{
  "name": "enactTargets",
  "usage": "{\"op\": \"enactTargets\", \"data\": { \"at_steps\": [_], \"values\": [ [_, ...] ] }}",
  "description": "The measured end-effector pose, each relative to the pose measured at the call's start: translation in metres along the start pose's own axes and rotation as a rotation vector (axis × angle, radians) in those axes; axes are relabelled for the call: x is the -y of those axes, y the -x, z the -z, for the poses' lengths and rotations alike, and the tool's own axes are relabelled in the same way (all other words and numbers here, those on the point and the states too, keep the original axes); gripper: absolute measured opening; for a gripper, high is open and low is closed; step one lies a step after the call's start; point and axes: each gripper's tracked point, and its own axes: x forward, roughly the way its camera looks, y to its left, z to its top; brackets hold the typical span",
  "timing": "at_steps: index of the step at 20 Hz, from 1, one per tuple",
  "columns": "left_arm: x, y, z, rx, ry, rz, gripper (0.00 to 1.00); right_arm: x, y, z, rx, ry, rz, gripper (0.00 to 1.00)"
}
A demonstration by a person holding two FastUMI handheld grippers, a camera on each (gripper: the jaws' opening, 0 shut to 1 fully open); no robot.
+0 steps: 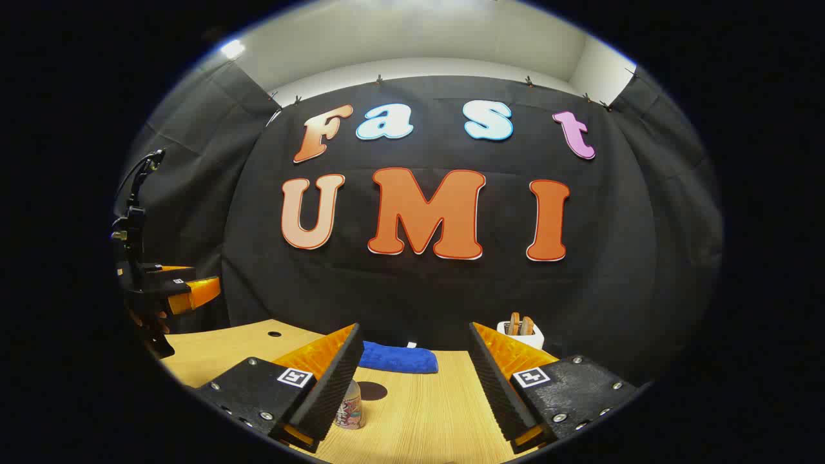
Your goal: Open the teacup lid with one hand, grasp the water bottle and pour water into the teacup with the other hand; after pouring, place the water bottle on the coaster and then close the teacup lid.
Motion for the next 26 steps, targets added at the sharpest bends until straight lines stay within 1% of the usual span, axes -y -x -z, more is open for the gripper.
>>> {"op": "enactTargets", "data": {
  "at_steps": [6,10,15,18,20,21,22,23,24,26],
  "values": [
    [-0.002,-0.001,0.002,0.002,0.006,0.007,1.00,-0.007,0.002,0.003,-0.002,0.018,-0.016,0.97],
    [-0.005,-0.002,0.011,-0.015,0.017,0.004,1.00,-0.013,0.002,0.006,-0.006,0.016,-0.034,0.97],
    [-0.009,0.001,0.006,-0.002,0.006,-0.005,1.00,-0.018,0.002,0.005,-0.004,0.010,-0.047,0.97],
    [-0.005,0.000,0.001,0.014,-0.003,0.011,1.00,-0.021,0.001,0.002,-0.002,0.006,-0.058,0.97],
    [-0.009,-0.004,-0.002,0.019,-0.032,0.010,1.00,-0.024,-0.002,-0.002,-0.001,0.008,-0.073,0.97],
    [-0.010,-0.005,-0.004,0.021,-0.025,0.015,1.00,-0.027,-0.003,-0.004,-0.005,0.012,-0.084,0.97],
    [-0.007,-0.007,-0.006,0.019,-0.015,0.029,1.00,-0.029,-0.005,-0.006,-0.005,0.016,-0.089,0.97],
    [-0.006,-0.006,-0.006,0.015,-0.012,0.036,0.98,-0.030,-0.007,-0.010,-0.002,0.020,-0.090,0.97],
    [-0.007,-0.008,-0.006,0.014,-0.023,0.041,1.00,-0.031,-0.009,-0.011,-0.003,0.025,-0.090,0.97],
    [-0.009,-0.009,0.004,-0.015,-0.043,0.037,0.99,-0.035,-0.010,-0.005,-0.009,0.025,-0.098,0.97]
  ]
}}
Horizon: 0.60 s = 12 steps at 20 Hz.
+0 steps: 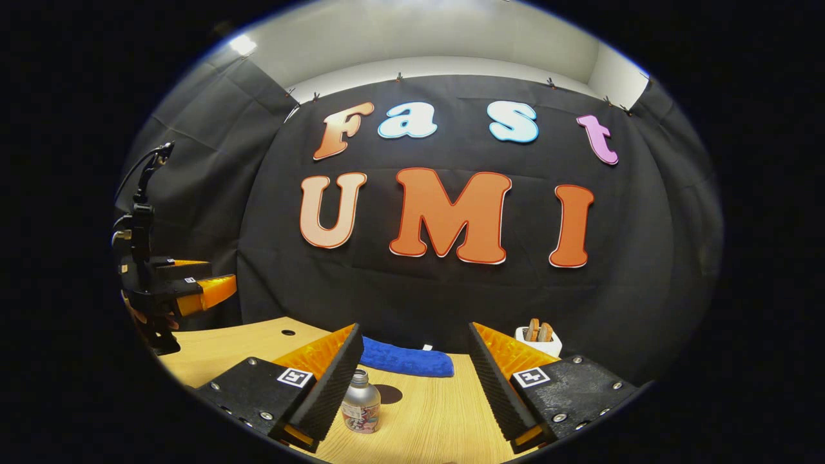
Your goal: Open the teacup lid with one hand, grasp the water bottle and pour water into the teacup with the other hand; after pouring, place the water bottle on the coaster and then close the teacup lid.
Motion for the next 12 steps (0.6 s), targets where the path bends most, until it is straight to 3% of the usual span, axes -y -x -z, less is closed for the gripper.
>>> {"op": "enactTargets", "data": {
  "at_steps": [3,12],
  "values": [
    [0.002,-0.006,0.023,-0.059,0.029,0.015,1.00,-0.009,-0.001,0.019,-0.032,-0.008,-0.023,0.97],
    [0.005,-0.012,0.098,-0.206,-0.014,0.045,0.98,-0.019,-0.011,0.070,-0.127,-0.060,-0.054,0.98]
  ]
}}
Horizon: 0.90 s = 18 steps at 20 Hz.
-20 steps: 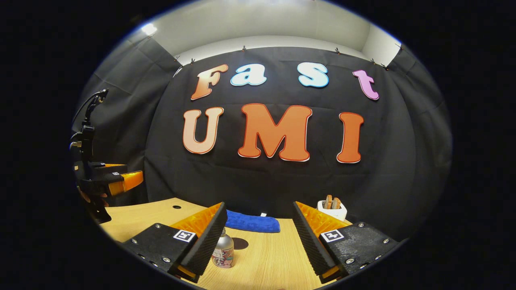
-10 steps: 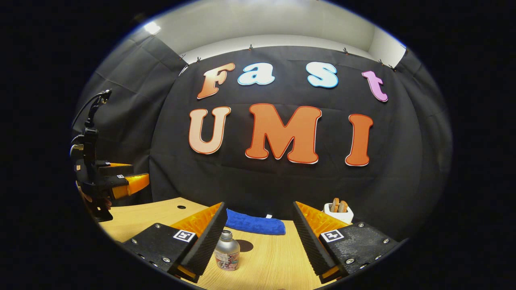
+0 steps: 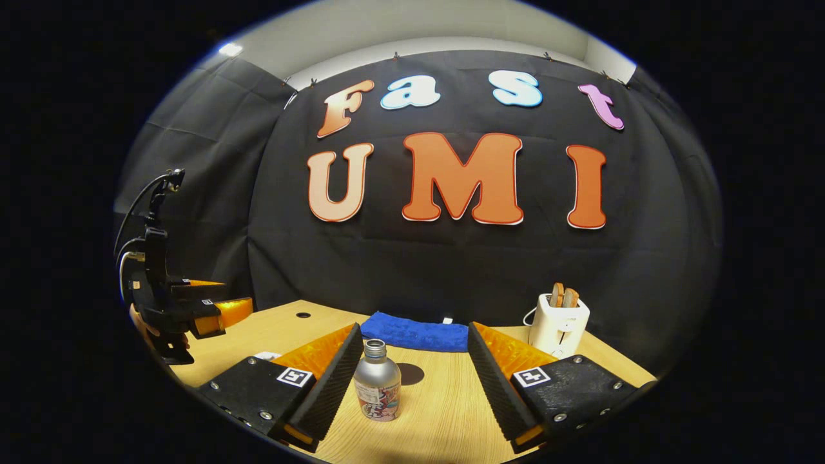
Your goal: Open the teacup lid with one hand, grasp the water bottle and pour water into the teacup with the other hand; after pouring, place the water bottle on the coaster and then close the teacup lid.
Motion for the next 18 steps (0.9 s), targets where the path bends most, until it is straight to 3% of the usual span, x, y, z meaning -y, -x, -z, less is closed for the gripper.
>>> {"op": "enactTargets", "data": {
  "at_steps": [1,2,3,14,18],
  "values": [
    [0.002,-0.003,0.006,-0.013,-0.004,0.002,1.00,-0.001,-0.002,0.006,-0.011,-0.003,-0.003,0.98],
    [0.002,-0.005,0.012,-0.026,-0.007,0.006,0.94,-0.003,-0.004,0.013,-0.023,-0.007,-0.009,0.98],
    [0.005,-0.007,0.018,-0.039,-0.011,0.010,0.98,-0.006,-0.007,0.019,-0.037,-0.013,-0.016,0.98],
    [0.015,-0.028,0.080,-0.182,-0.012,0.051,1.00,-0.030,-0.033,0.092,-0.195,-0.001,-0.078,1.00],
    [0.022,-0.035,0.100,-0.235,-0.016,0.085,0.94,-0.037,-0.044,0.112,-0.237,0.015,-0.095,1.00]
  ]
}}
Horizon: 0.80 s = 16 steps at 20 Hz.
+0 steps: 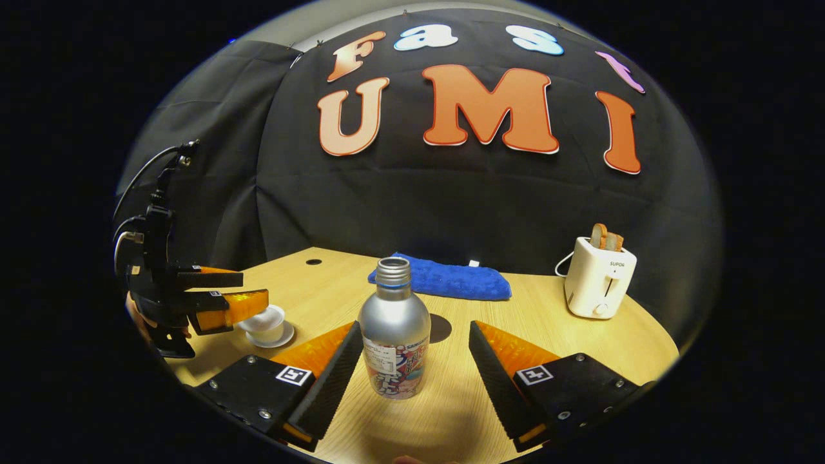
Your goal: Open the teacup lid with one hand, grasp the water bottle and pour water into the teacup with the other hand; after pouring, place the water bottle on the coaster and then close the teacup lid.
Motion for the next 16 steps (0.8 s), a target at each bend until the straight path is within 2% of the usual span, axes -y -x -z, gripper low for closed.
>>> {"op": "enactTargets", "data": {
  "at_steps": [2,4,6,8,9,10,13,15,16],
  "values": [
    [0.003,-0.005,0.011,-0.028,-0.006,0.017,0.97,-0.004,-0.006,0.006,-0.015,0.000,-0.010,0.99],
    [0.005,-0.008,0.019,-0.051,-0.013,0.022,0.86,-0.008,-0.012,0.011,-0.030,-0.005,-0.021,0.99],
    [0.005,-0.013,0.021,-0.059,-0.016,0.025,0.86,-0.009,-0.017,0.015,-0.043,-0.007,-0.026,0.99],
    [0.007,-0.015,0.024,-0.067,-0.023,0.038,0.74,-0.011,-0.021,0.019,-0.056,-0.012,-0.031,1.00],
    [0.006,-0.013,0.024,-0.069,-0.030,0.032,0.78,-0.011,-0.022,0.021,-0.063,-0.014,-0.033,1.00],
    [0.007,-0.016,0.023,-0.065,-0.040,0.034,0.77,-0.013,-0.023,0.024,-0.067,-0.015,-0.035,0.99],
    [0.004,-0.015,0.022,-0.062,-0.065,0.032,0.67,-0.012,-0.026,0.027,-0.074,-0.009,-0.032,1.00],
    [0.004,-0.016,0.018,-0.052,-0.077,0.029,0.68,-0.013,-0.027,0.029,-0.081,-0.005,-0.030,1.00],
    [0.004,-0.016,0.021,-0.059,-0.085,0.030,0.62,-0.013,-0.027,0.030,-0.083,-0.002,-0.030,0.99]
  ]
}}
